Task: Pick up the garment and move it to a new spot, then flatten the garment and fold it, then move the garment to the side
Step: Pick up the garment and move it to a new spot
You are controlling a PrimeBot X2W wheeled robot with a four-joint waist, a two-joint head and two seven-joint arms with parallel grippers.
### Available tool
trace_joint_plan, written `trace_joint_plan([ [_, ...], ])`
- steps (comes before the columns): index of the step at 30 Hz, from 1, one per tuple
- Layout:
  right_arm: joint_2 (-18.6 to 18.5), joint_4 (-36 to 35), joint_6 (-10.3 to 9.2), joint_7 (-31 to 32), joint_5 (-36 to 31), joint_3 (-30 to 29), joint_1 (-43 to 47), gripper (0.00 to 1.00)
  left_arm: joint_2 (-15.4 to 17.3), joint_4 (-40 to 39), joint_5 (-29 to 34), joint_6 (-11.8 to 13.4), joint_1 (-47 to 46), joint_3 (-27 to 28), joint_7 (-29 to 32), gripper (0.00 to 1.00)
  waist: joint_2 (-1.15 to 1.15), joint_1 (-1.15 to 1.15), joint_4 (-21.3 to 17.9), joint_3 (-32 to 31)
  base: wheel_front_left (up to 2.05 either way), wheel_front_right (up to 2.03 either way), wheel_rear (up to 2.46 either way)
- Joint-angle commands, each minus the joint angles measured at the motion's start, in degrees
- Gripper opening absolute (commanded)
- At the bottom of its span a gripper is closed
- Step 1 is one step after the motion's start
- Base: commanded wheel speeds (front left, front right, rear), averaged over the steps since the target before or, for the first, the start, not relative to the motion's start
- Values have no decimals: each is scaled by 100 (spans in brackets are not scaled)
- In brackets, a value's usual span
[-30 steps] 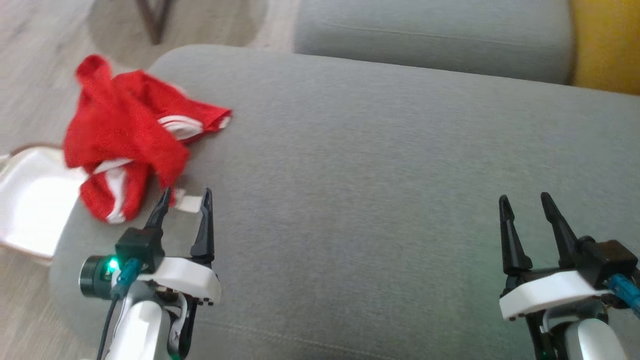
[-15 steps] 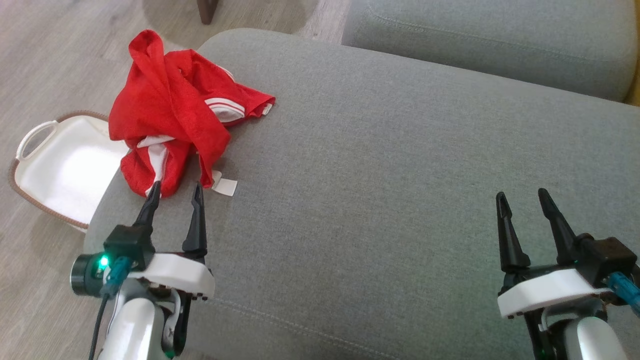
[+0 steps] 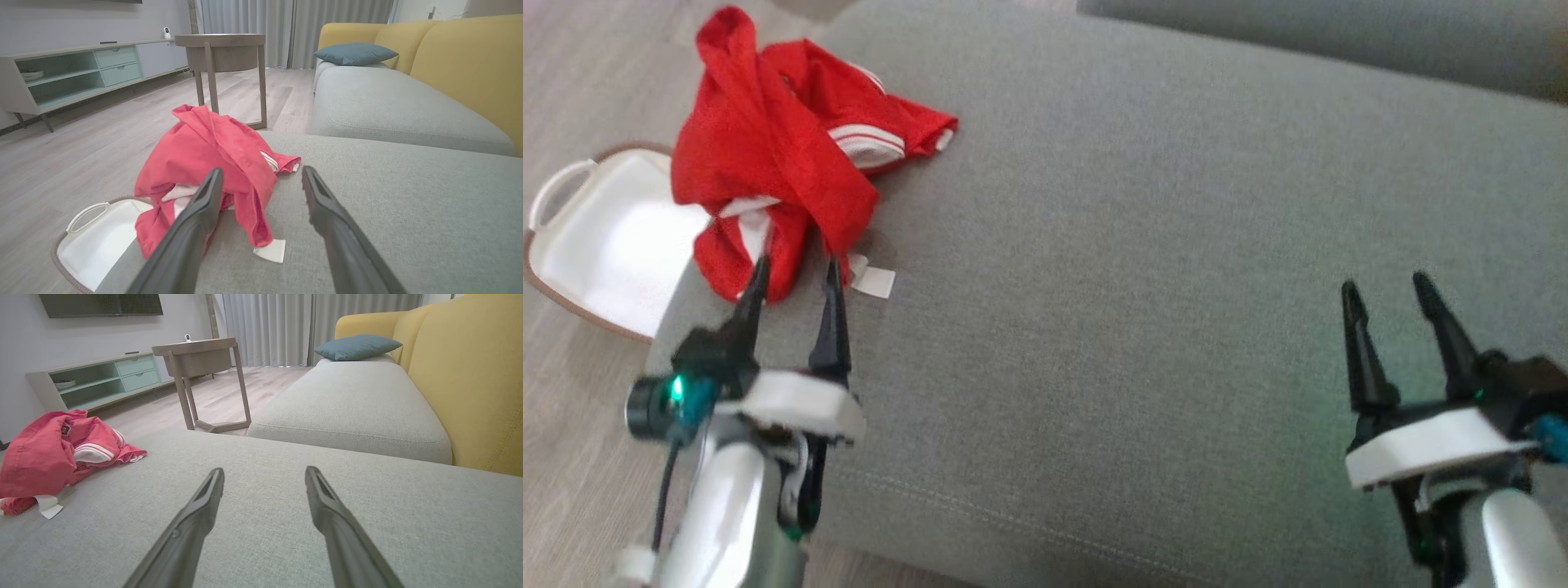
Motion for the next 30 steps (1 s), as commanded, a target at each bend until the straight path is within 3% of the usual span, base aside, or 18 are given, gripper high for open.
trace_joint_plan([
  [1, -160, -311, 44, 49, -20, 139, -354, 100, 95, -55, 2, -41, -564, 155, -69, 100, 0, 0, -113, 380, 0, 0, 0],
  [11, -490, -646, 44, 279, -1, 127, -756, 100, 235, 1385, -419, -306, -1925, 359, 447, 100, 0, 0, -353, 1336, 0, 0, 0],
  [24, -677, -859, 44, 449, 17, 12, -936, 100, 442, 3527, -867, -305, -3526, 599, 1559, 100, 0, 0, -301, 1806, 0, 0, 0],
  [25, -680, -861, 44, 458, 22, 19, -945, 100, 458, 3610, -856, -318, -3586, 576, 1564, 42, 0, 0, -303, 1809, 0, 0, 0],
  [26, -679, -860, 44, 465, 26, 28, -951, 100, 473, 3686, -837, -331, -3634, 545, 1556, 0, 0, 0, -308, 1809, 0, 0, 0],
  [30, -669, -844, 44, 476, 50, 30, -964, 100, 549, 3858, -723, -307, -3774, 431, 1333, 0, 0, 0, -327, 1788, 0, 0, 0],
])
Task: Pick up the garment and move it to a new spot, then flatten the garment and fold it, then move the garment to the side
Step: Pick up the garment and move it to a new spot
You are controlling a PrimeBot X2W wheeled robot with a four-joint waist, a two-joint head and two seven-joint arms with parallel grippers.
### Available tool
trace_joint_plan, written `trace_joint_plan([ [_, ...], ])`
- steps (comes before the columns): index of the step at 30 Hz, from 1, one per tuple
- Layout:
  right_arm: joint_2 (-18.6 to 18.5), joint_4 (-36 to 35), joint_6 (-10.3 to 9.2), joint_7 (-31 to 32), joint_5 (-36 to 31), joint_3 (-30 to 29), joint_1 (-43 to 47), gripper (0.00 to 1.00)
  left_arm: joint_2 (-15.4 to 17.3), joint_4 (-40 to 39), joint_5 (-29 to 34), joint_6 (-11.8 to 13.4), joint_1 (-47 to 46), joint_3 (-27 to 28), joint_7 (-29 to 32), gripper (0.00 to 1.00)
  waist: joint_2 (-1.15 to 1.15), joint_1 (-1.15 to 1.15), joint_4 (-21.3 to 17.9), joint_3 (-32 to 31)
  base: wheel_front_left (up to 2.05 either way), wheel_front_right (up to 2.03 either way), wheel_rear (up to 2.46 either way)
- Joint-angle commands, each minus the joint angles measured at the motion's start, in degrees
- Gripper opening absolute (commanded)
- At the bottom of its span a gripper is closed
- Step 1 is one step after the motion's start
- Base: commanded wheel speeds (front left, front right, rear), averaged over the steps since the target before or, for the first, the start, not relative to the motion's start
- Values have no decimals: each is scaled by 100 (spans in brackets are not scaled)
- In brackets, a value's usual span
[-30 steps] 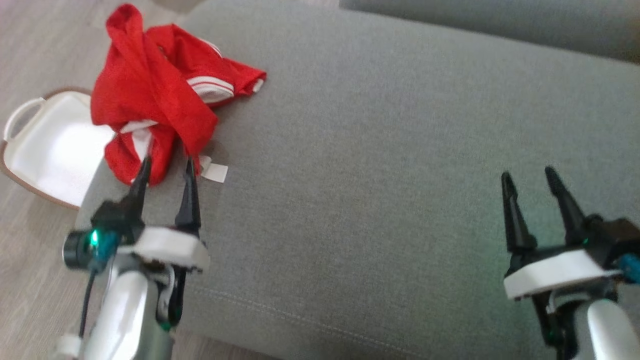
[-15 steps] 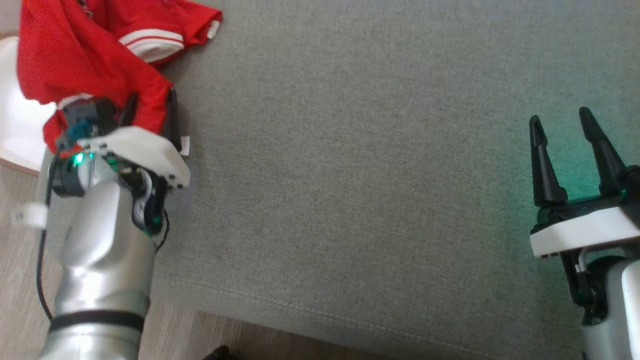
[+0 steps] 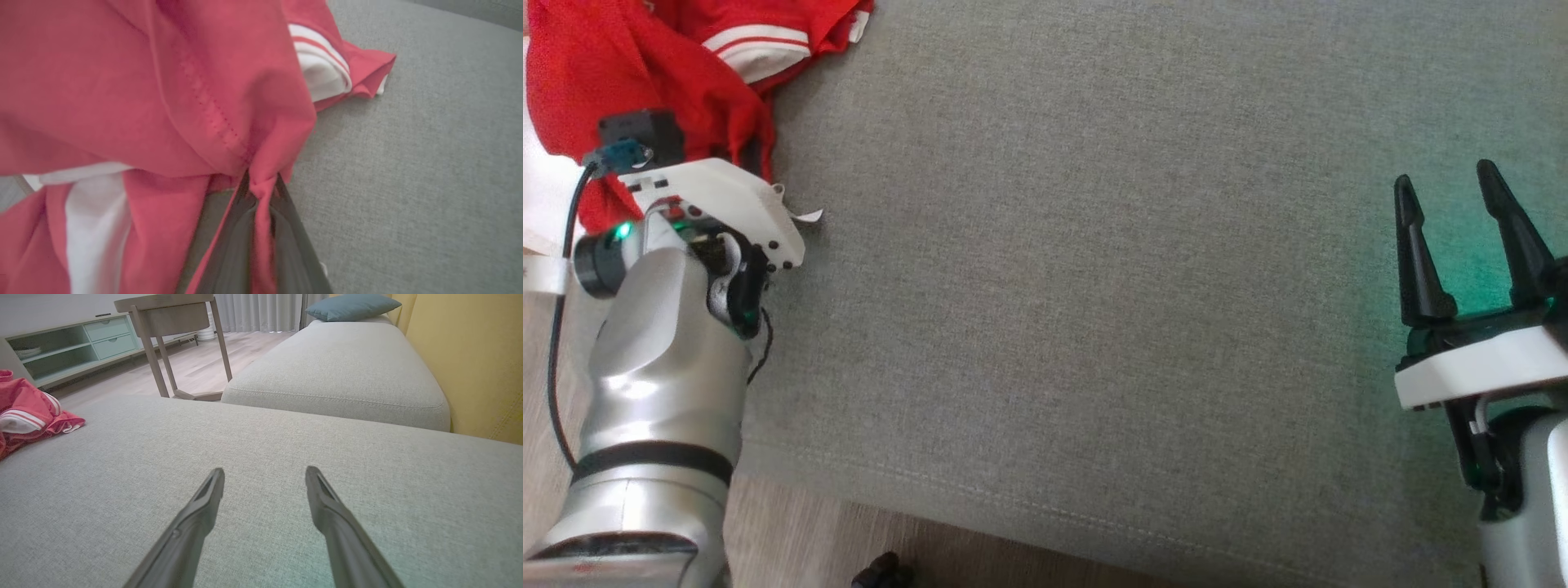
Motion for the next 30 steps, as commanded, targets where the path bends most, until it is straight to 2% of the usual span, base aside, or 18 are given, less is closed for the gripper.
trace_joint_plan([
  [1, -52, -209, 44, 29, 51, 111, -105, 100, 335, -144, 70, 43, -181, 92, -153, 0, 0, 0, -6, -29, 0, 0, 0],
  [7, 70, -108, 44, -39, 58, 12, 57, 100, 555, -494, 264, 314, -174, 39, -1115, 0, 0, 0, -1, -428, 0, 0, 0],
  [14, 292, 14, 44, -152, 72, -32, 300, 100, 744, -1730, 468, 523, 333, -34, -1383, 0, 0, 0, -27, -1043, 0, 0, 0],
  [17, 383, 53, 44, -193, 82, -47, 399, 100, 784, -2410, 519, 544, 686, -103, -1358, 0, 0, 0, -83, -1292, 0, 0, 0],
  [18, 383, 53, 44, -193, 82, -47, 399, 100, 784, -2410, 519, 544, 686, -103, -1358, 0, 0, 0, -83, -1292, 0, 0, 0],
  [19, 441, 59, 44, -208, 93, -56, 468, 100, 789, -2909, 535, 546, 937, -163, -1265, 0, 0, 0, -139, -1443, 0, 0, 0],
  [20, 441, 59, 44, -208, 93, -56, 468, 100, 789, -2909, 535, 546, 937, -163, -1265, 0, 0, 0, -139, -1443, 0, 0, 0],
  [22, 488, 57, 44, -217, 96, -75, 545, 100, 785, -3458, 569, 563, 1201, -246, -1130, 0, 0, 0, -211, -1586, 0, 0, 0],
  [30, 614, 41, 44, -213, 133, -53, 745, 100, 597, -5549, 562, 498, 2297, -770, -381, 0, 0, 0, -808, -1922, 0, 0, 0],
])
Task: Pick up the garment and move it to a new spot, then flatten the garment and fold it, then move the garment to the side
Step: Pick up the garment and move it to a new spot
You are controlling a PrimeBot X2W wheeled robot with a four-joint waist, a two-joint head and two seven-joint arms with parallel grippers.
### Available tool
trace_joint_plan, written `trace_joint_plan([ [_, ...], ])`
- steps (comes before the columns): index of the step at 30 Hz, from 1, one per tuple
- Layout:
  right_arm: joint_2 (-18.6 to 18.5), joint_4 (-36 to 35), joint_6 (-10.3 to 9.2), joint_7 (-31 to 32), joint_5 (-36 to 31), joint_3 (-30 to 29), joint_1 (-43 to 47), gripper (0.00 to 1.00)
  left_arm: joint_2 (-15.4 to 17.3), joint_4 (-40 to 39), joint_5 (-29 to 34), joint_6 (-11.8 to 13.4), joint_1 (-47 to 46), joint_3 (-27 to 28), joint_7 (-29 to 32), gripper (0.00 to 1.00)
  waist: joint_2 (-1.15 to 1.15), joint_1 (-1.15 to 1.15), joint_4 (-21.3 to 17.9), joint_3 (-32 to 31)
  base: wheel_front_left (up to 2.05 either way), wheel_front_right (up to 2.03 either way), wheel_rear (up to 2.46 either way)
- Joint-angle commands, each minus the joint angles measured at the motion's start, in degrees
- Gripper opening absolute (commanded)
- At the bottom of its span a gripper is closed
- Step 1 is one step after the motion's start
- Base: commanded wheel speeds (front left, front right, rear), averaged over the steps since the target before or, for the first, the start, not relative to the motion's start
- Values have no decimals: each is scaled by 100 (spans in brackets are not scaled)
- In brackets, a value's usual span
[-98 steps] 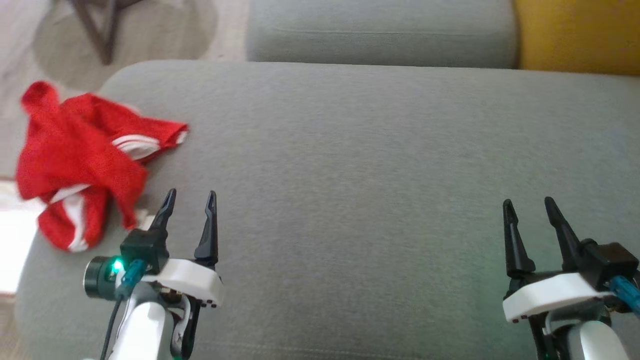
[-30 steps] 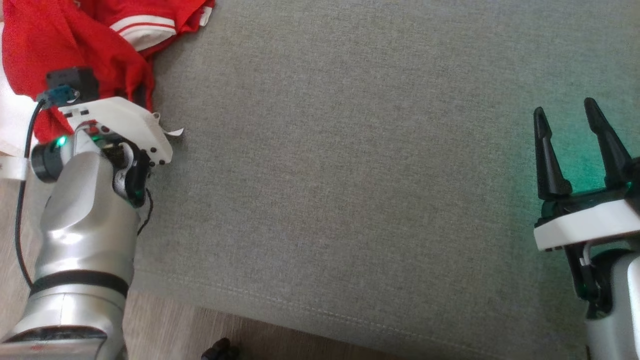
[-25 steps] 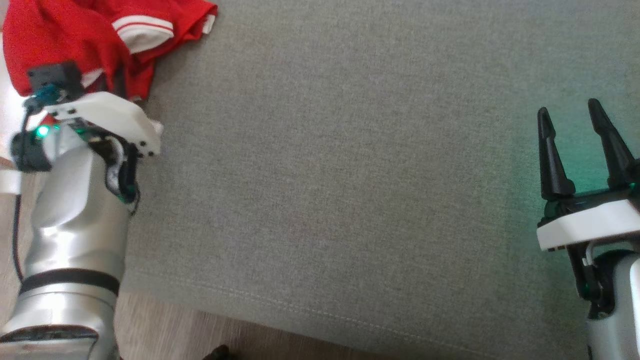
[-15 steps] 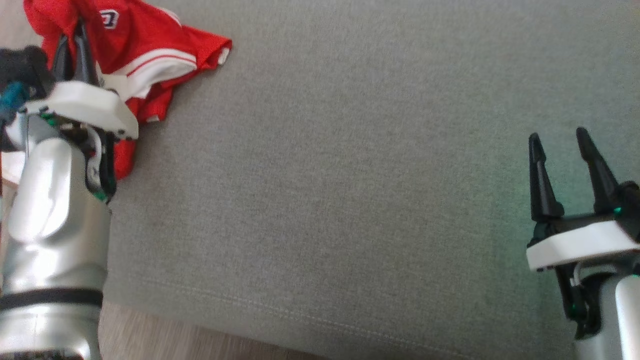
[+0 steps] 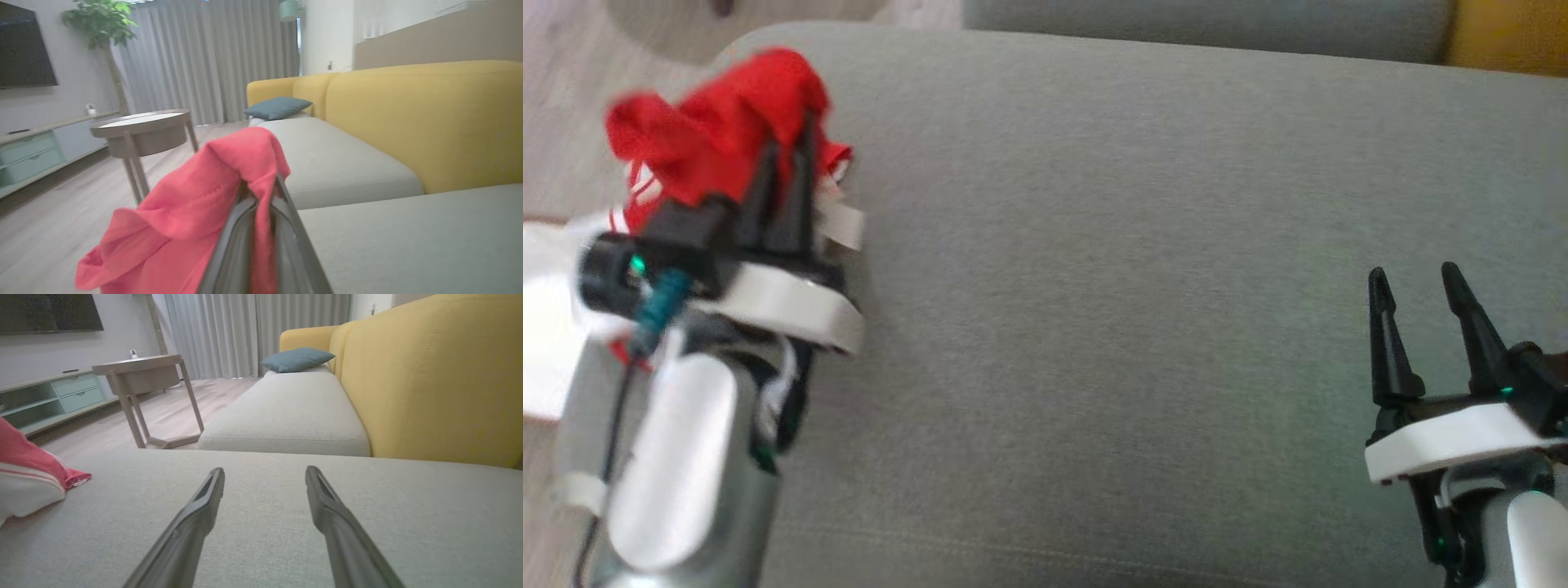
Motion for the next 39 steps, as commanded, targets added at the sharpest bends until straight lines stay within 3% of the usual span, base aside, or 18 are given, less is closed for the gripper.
trace_joint_plan([
  [1, 2, -209, 44, -57, 36, 133, -58, 100, 89, -344, 39, -24, -147, 127, 60, 0, 0, 0, -301, -119, 0, 0, 0],
  [7, 37, -254, 44, -79, 93, 184, -117, 100, -308, -699, -42, -228, 37, -537, 301, 0, 0, 0, -1028, -1, 0, 0, 0],
  [13, 51, -239, 44, -148, 167, 266, -248, 100, -677, -272, -132, -428, -308, -1173, 249, 0, 0, 0, -1808, 274, 0, 0, 0],
  [20, 55, -87, 44, -353, 414, 346, -432, 100, -836, 297, -300, -508, -1096, -1881, 18, 0, 0, 0, -2541, 781, 0, 0, 0],
  [28, 56, 162, 44, -647, 564, 375, -682, 100, -849, 1020, -781, -349, -1832, -2874, -134, 0, 0, 0, -2917, 1379, 0, 0, 0],
  [37, 56, 453, 44, -845, 614, 480, -902, 100, -850, 1956, -1088, -416, -2123, -3644, 244, 0, 0, 0, -2929, 1531, 0, 0, 0],
  [39, 56, 510, 44, -854, 602, 483, -928, 100, -850, 2097, -1122, -415, -2157, -3771, 264, 100, 0, 0, -2892, 1467, 0, 0, 0],
])
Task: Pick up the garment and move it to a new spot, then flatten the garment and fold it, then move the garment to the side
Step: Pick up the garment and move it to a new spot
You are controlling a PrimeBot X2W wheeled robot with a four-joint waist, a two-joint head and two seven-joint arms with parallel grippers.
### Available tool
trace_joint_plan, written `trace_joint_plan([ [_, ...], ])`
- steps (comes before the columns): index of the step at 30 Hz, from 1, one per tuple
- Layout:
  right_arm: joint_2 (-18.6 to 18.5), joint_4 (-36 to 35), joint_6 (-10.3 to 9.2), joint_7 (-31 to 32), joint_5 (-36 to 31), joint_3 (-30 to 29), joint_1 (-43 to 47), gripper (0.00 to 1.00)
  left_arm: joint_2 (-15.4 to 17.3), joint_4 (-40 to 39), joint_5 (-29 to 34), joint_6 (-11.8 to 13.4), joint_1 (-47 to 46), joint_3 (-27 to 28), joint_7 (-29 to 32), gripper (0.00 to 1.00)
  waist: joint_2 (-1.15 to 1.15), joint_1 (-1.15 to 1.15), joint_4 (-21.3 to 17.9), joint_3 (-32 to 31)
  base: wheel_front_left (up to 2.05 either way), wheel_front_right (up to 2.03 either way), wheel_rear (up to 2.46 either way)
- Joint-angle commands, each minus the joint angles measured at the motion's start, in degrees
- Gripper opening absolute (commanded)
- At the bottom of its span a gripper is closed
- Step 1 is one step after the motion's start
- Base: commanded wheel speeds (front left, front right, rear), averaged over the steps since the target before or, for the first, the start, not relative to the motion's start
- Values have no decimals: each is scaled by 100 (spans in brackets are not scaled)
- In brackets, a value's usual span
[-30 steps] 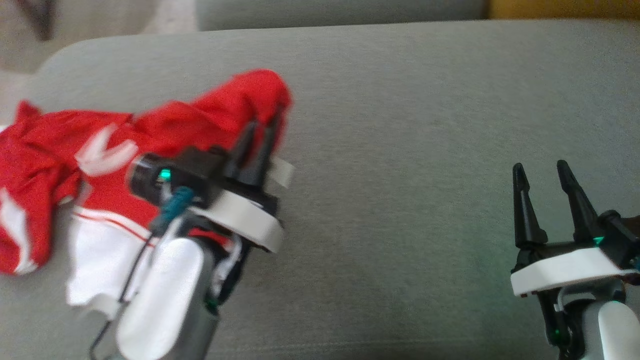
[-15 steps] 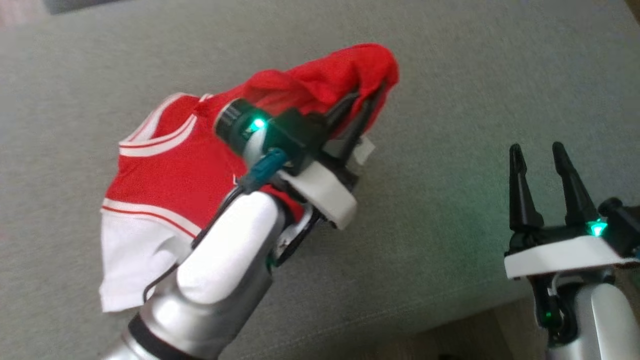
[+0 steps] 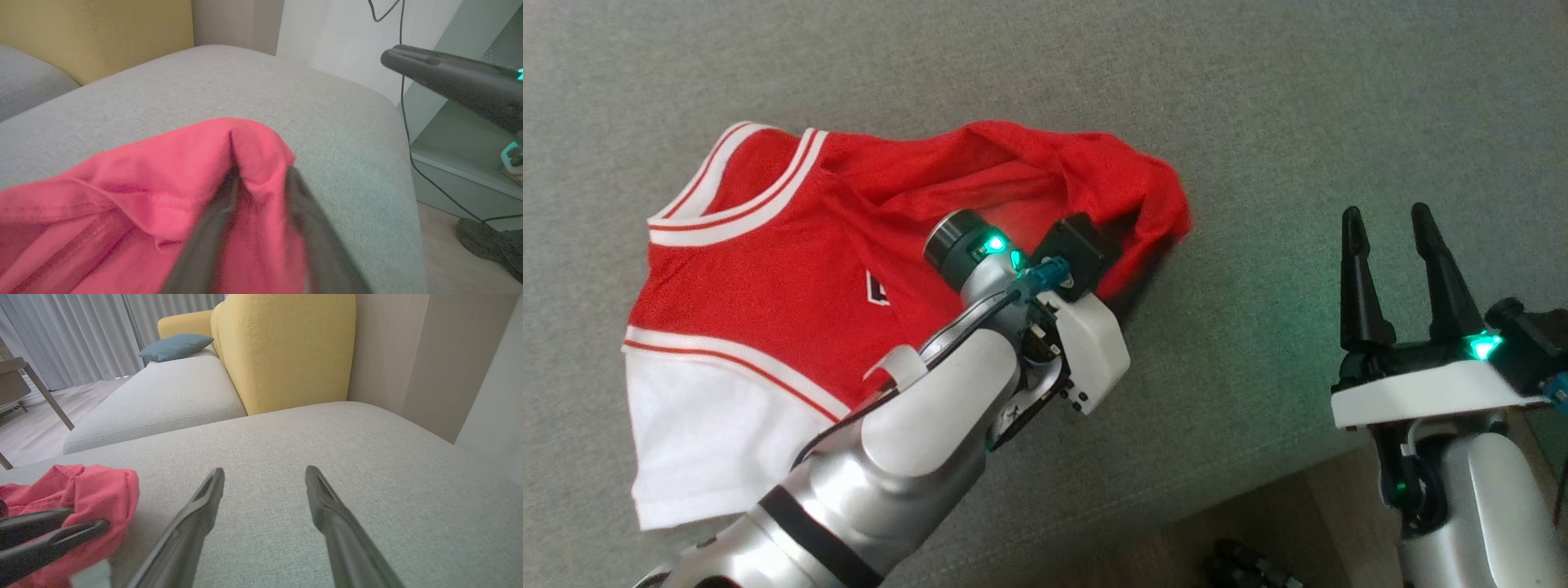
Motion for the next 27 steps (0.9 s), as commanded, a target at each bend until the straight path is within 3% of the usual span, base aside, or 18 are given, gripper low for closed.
trace_joint_plan([
  [1, -28, -149, 44, -46, -4, 99, -118, 100, -9, -172, 13, 8, -261, 99, -58, 100, 0, 0, 47, -77, 0, 0, 0],
  [6, -28, -65, 44, -1, -98, 21, -56, 100, -9, -123, 21, 67, -218, -43, -406, 100, 0, 0, 273, -396, 0, 0, 0],
  [11, -28, -107, 44, 115, -215, -45, 83, 100, 141, -253, 26, 387, -6, 154, -872, 100, 0, 0, 624, -730, 0, 0, 0],
  [15, -28, -223, 44, 286, -352, -107, 226, 100, 536, -514, -61, 819, 296, 617, -1166, 100, 0, 0, 1010, -960, 0, 0, 0],
  [27, -28, -450, 44, 597, -552, -160, 436, 100, 1478, -1265, -387, 1595, 1371, 2103, -1334, 100, 0, 0, 1688, -1314, 0, 0, 0],
])
